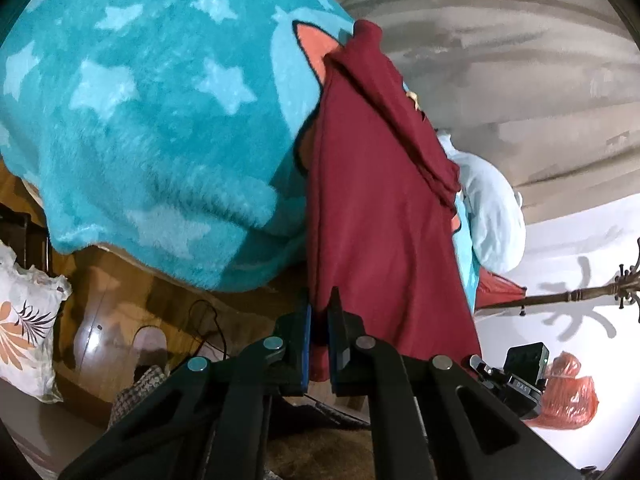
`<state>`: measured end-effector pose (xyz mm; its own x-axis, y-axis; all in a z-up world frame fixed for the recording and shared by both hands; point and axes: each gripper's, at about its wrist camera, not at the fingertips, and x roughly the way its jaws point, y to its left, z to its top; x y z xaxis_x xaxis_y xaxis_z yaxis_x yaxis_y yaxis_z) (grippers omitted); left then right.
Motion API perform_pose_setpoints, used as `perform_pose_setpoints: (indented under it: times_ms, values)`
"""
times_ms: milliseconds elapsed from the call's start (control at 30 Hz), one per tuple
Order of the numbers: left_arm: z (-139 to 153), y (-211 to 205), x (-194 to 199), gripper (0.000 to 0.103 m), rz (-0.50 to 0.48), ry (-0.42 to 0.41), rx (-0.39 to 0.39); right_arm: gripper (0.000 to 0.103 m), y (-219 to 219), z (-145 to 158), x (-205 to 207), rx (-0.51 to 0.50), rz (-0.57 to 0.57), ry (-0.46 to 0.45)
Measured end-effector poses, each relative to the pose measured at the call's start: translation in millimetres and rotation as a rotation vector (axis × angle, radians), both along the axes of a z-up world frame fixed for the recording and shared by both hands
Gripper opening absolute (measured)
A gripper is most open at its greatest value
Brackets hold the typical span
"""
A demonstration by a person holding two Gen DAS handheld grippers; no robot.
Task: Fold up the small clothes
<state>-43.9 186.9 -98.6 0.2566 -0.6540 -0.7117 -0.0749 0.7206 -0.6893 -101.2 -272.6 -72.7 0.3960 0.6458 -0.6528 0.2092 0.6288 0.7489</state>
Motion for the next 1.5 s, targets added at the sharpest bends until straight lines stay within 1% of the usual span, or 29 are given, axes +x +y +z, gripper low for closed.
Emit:
perform_pose_setpoints:
  times_ms: [167,267,367,433,500,600,700,767,800,833,867,900,933,967,1000,1033,1100,1133,1167,1200,1233,1267,1300,1333,1367,1400,1433,1500]
  values:
    - [21.4,-14.4,11.9,0.006,0.051,-0.044,-0.011,0.007,-9.3,13.4,29.1,0.056,0.053,-0.069]
    - [33.3,-25.2,26.6,0.006,0.093,-0.068,-0.016,0.007,-13.2,24.4,55.3,0.091,0.083,-0.113]
    - [45.7,-33.2,47.6,0.006,0.146,-0.084,-0.067,0.007,-22.5,36.6,89.5,0.13,0.092,-0.16]
    - [57.9,-39.1,67.0,0.006,0.173,-0.12,-0.052,0.007,-29.4,45.2,117.9,0.145,0.092,-0.192]
    - [67.4,-47.1,92.6,0.006,0.185,-0.15,-0.026,0.007,-31.4,51.5,141.7,0.132,0.094,-0.214]
    - [70.4,-61.7,141.0,0.006,0.176,-0.151,-0.006,0.007,-36.9,52.5,189.9,0.108,0.086,-0.224]
    - [64.3,-76.5,194.8,0.006,0.16,-0.148,0.053,0.007,-42.4,44.7,232.1,0.061,0.054,-0.217]
    - [51.1,-86.1,229.5,0.006,0.151,-0.131,0.086,0.007,-49.0,27.4,266.9,0.019,0.006,-0.182]
    - [40.7,-91.0,249.6,0.007,0.15,-0.115,0.109,0.007,-50.9,21.6,277.4,0.001,-0.012,-0.168]
    - [30.0,-93.9,264.8,0.007,0.147,-0.099,0.129,0.007,-54.8,8.0,293.5,-0.044,-0.048,-0.135]
    - [19.7,-97.1,281.1,0.008,0.143,-0.078,0.148,0.01,-56.1,1.5,302.5,-0.065,-0.067,-0.115]
    - [7.3,-98.9,295.8,0.008,0.14,-0.048,0.16,0.01,-59.7,-10.1,313.5,-0.097,-0.086,-0.081]
    - [-2.5,-98.6,305.6,0.008,0.14,-0.014,0.149,0.01,-62.8,-24.7,323.6,-0.156,-0.105,-0.031]
    - [-8.5,-97.5,312.3,0.008,0.143,0.01,0.118,0.01,-66.3,-32.5,326.9,-0.187,-0.116,-0.001]
    - [-11.0,-95.3,316.6,0.01,0.14,0.017,0.075,0.01,-68.4,-38.9,329.4,-0.189,-0.125,0.022]
    - [-10.6,-93.5,319.4,0.013,0.123,0.014,0.047,0.013,-72.4,-43.5,328.7,-0.153,-0.14,0.031]
    - [-7.3,-90.4,319.3,0.015,0.094,0.007,0.025,0.024,-77.5,-40.5,324.7,-0.112,-0.158,0.01]
    - [-5.8,-88.3,318.4,0.018,0.079,0.003,0.015,0.035,-80.8,-37.9,321.7,-0.094,-0.167,-0.004]
    - [-4.1,-86.0,317.4,0.021,0.068,-0.002,0.009,0.049,-85.2,-34.2,318.1,-0.071,-0.181,-0.021]
    - [-2.2,-83.0,316.0,0.023,0.064,-0.006,0.004,0.057,-89.1,-32.0,316.9,-0.067,-0.203,-0.035]
    - [-0.1,-81.5,313.9,0.028,0.063,-0.007,-0.007,0.064,-95.6,-25.8,312.4,-0.075,-0.241,-0.055]
    - [1.3,-78.8,312.1,0.032,0.061,-0.006,-0.027,0.064,-103.5,-18.5,306.3,-0.078,-0.286,-0.08]
    - [3.2,-77.0,312.5,0.034,0.063,-0.009,-0.037,0.064,-106.0,-12.9,308.6,-0.074,-0.309,-0.088]
    - [7.6,-74.9,311.8,0.04,0.07,-0.021,-0.04,0.064,-111.3,-7.7,305.7,-0.07,-0.333,-0.093]
    - [12.7,-72.5,310.7,0.045,0.076,-0.042,-0.039,0.065,-115.9,0.1,299.4,-0.076,-0.364,-0.109]
    - [19.6,-70.1,308.4,0.047,0.08,-0.07,-0.04,0.065,-116.3,6.1,298.1,-0.079,-0.375,-0.123]
    - [24.8,-68.6,306.6,0.049,0.086,-0.091,-0.039,0.065,-114.0,12.7,295.0,-0.084,-0.373,-0.141]
    - [35.1,-69.0,300.8,0.049,0.086,-0.128,-0.036,0.061,-94.6,20.0,294.4,-0.093,-0.306,-0.154]
